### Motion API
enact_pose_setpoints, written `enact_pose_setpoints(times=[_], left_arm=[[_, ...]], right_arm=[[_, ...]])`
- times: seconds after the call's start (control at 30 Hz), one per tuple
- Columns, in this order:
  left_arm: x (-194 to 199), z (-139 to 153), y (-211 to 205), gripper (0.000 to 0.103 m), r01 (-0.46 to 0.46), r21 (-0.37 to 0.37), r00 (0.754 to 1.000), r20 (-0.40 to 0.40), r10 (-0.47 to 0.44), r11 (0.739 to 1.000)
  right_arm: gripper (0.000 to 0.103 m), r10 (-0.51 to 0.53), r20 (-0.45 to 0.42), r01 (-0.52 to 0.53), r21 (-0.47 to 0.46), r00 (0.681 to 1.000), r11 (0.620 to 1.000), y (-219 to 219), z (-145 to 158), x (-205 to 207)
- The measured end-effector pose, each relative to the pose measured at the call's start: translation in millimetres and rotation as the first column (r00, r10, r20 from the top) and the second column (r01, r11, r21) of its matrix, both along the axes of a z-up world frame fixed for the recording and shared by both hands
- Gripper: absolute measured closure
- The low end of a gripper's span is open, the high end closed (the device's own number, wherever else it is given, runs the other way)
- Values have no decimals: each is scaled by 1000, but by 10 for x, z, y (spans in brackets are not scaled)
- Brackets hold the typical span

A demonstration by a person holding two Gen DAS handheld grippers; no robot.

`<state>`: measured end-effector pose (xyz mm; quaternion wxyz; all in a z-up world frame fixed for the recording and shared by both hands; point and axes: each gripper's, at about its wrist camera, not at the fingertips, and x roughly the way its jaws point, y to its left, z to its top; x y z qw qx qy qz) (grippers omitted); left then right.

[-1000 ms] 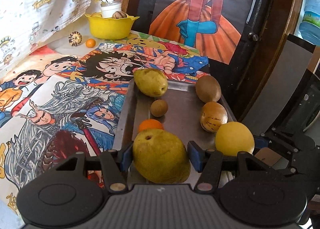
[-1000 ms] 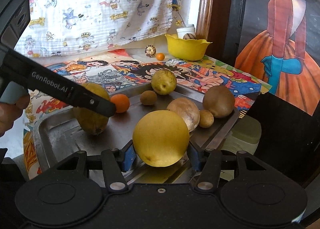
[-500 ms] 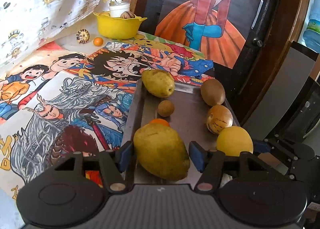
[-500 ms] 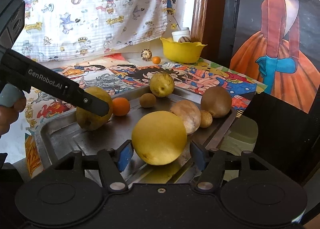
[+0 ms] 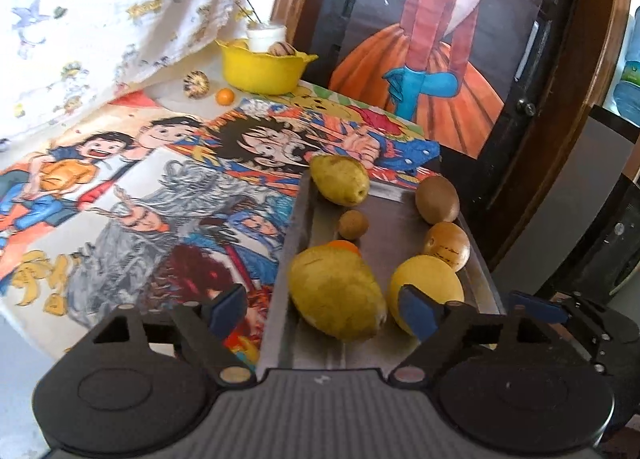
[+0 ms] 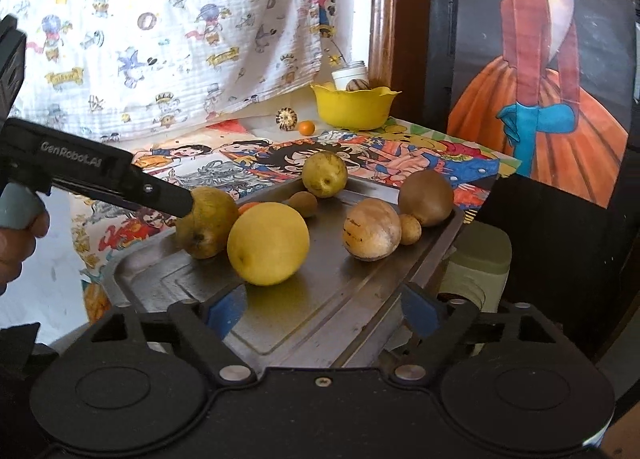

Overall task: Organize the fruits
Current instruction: 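Lower the pear and lemon onto the tray and open both tools, then lift both tools off the tray and swing them toward the yellow bowl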

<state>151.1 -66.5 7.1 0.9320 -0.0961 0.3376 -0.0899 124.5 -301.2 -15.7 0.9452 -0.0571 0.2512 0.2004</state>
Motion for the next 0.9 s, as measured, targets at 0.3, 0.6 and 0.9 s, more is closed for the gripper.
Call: enact_pose_setpoints(times=[0.3,0.6,0.9], left_arm=[[-321,73,185,1,-28,54,1000,6,28,998],[-512,51,365,1,-37,148,997,-65,47,988],[-583,119,570,1,-94,187,991,-76,110,978]], right_arm=[[1,-54,-111,60,50,992,997,17,112,-203],[1,-101,-276,132,98,956,986,4,235,-273],[1,-44,-294,65,64,955,996,189,400,-307]])
